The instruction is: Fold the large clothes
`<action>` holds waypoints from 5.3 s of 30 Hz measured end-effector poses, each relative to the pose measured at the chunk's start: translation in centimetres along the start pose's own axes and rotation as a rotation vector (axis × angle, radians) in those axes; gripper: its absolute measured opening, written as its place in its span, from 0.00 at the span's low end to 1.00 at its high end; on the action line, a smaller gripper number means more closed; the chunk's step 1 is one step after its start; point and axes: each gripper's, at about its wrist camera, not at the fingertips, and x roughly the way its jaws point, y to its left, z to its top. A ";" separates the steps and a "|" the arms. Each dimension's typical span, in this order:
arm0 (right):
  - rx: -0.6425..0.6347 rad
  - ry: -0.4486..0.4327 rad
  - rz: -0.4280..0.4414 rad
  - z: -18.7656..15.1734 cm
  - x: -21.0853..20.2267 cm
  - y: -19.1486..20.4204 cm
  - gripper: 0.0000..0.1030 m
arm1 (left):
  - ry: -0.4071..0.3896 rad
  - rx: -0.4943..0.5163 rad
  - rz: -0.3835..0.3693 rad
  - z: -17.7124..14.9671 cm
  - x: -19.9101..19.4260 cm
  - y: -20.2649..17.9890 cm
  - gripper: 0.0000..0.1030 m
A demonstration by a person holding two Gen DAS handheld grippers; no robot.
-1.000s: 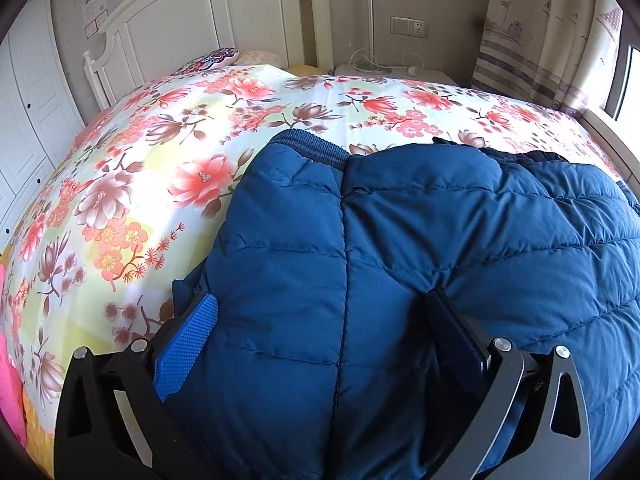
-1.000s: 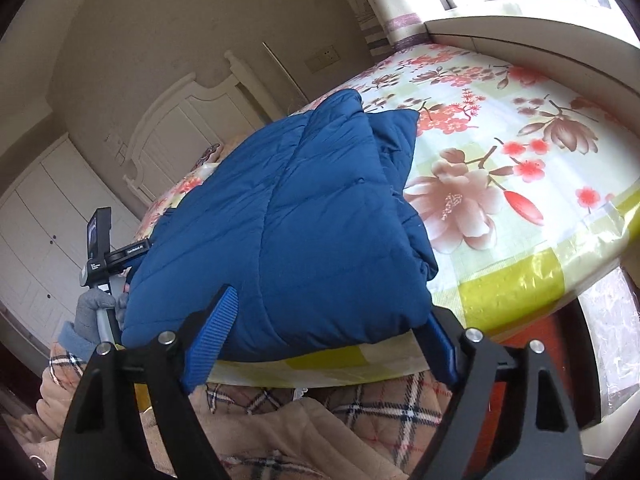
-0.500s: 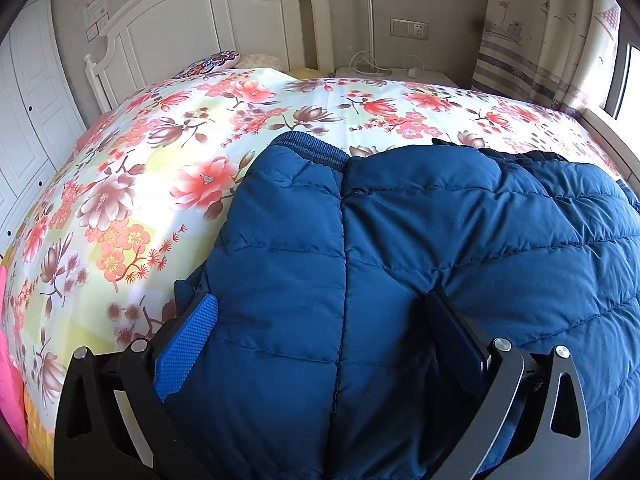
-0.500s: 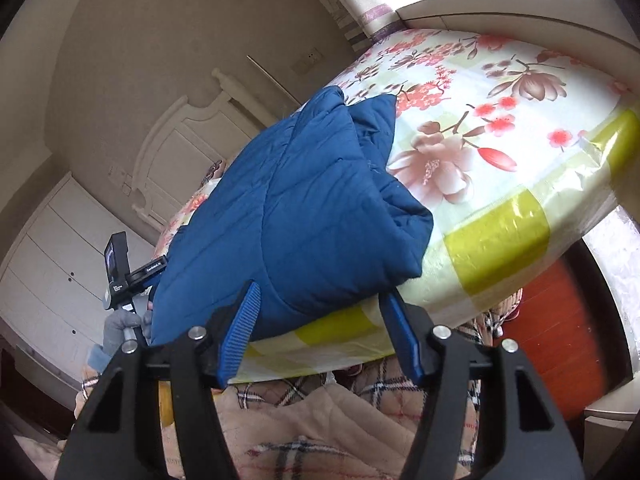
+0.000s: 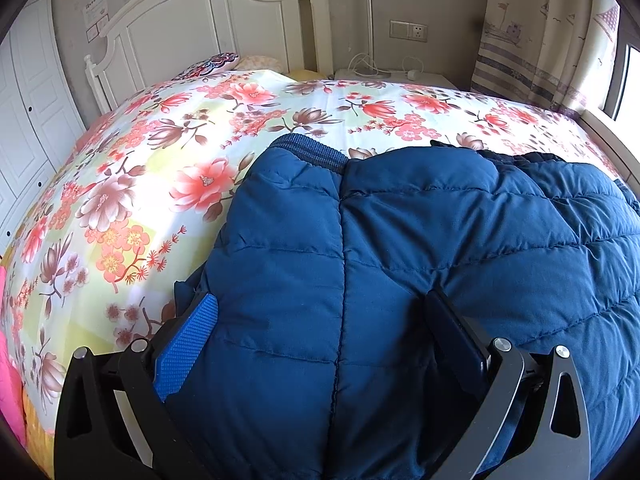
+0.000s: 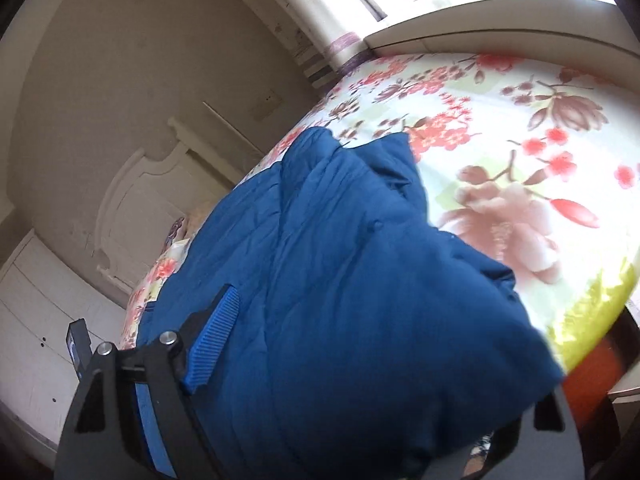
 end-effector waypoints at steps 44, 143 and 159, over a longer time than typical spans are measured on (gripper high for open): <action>-1.926 -0.148 -0.074 -30.5 7.5 34.4 0.41 | -0.250 0.061 -0.310 2.8 -16.4 9.1 0.95; -1.252 0.518 0.326 -3.7 28.1 33.8 0.32 | -0.028 -0.020 0.164 3.5 0.0 5.1 0.96; -1.285 0.414 0.124 -3.3 25.5 33.3 0.58 | -0.020 -0.061 0.099 3.3 0.2 5.8 0.96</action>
